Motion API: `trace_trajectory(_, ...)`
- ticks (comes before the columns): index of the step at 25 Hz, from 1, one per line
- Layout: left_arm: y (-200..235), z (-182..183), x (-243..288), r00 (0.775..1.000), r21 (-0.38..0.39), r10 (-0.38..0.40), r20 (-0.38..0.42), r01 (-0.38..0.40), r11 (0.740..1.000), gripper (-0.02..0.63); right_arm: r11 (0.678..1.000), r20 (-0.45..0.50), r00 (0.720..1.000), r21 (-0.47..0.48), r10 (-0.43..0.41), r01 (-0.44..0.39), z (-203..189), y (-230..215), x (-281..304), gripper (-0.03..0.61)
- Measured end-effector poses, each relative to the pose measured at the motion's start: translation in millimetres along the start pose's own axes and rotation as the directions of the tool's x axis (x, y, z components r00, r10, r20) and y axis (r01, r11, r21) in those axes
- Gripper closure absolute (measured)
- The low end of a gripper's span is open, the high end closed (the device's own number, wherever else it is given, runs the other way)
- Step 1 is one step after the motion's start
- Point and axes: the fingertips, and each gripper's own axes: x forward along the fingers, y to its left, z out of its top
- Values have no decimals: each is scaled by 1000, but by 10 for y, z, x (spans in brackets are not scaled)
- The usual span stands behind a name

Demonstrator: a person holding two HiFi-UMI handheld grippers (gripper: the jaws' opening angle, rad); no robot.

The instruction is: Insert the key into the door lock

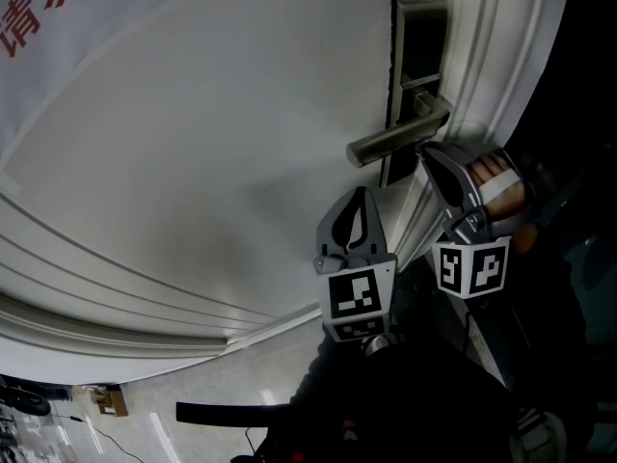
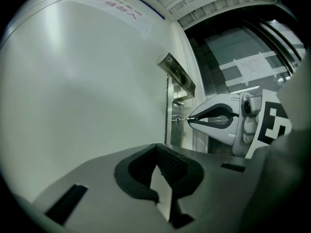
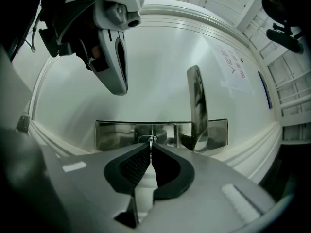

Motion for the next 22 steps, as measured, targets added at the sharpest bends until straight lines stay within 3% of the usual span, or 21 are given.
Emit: trace_trajectory(22,-52,32,19,1000,-5,-18,3,18,1000,612,1000,-7,1000,-13,6,-6,-1,-3,-5,566)
